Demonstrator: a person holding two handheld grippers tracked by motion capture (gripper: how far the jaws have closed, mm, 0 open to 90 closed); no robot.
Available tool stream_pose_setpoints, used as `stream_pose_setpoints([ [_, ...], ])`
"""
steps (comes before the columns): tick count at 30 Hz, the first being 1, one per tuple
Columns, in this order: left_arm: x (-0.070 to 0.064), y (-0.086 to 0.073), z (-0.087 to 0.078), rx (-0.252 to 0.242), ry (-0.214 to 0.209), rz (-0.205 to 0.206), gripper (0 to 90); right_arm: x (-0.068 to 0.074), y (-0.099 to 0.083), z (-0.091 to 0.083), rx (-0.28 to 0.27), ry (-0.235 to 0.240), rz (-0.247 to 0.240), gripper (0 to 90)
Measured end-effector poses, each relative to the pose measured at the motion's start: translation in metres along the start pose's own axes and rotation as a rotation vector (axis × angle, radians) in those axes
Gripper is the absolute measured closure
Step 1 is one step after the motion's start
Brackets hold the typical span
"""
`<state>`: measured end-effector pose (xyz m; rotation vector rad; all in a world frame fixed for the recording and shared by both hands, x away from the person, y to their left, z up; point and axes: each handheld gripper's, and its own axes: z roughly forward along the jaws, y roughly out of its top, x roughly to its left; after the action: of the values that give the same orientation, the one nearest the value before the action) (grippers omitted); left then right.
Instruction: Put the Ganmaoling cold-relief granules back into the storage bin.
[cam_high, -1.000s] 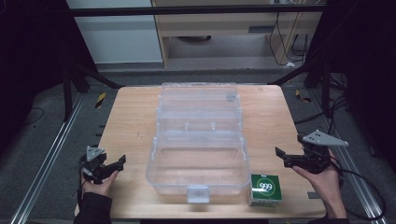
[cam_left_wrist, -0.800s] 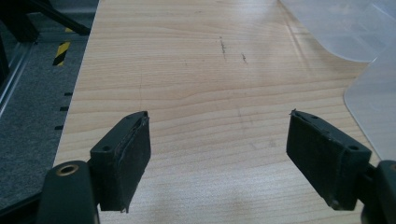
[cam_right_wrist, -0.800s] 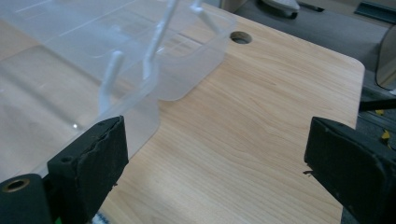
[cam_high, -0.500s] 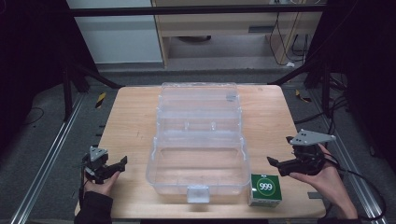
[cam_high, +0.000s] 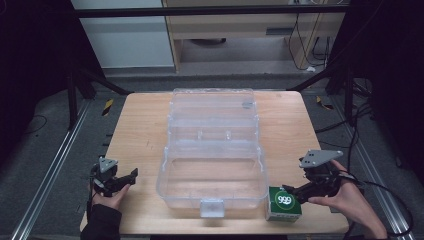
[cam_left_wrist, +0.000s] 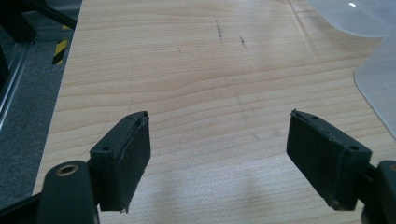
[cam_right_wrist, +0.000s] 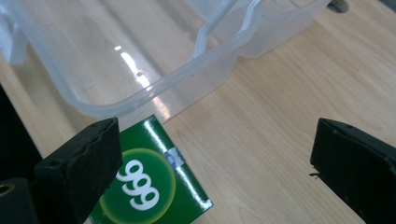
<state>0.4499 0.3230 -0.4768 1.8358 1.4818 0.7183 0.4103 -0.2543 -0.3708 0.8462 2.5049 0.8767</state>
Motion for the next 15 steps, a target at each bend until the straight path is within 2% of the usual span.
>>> stream_pose_setpoints([
  [4,-0.001,0.0,0.0,0.003,0.0,0.006,21.1,0.007,-0.003,0.006,0.05,0.038,-0.041,2.1],
  [15,0.0,0.0,0.0,0.002,0.004,0.011,21.2,0.017,-0.009,0.02,0.124,0.098,-0.099,1.5],
])
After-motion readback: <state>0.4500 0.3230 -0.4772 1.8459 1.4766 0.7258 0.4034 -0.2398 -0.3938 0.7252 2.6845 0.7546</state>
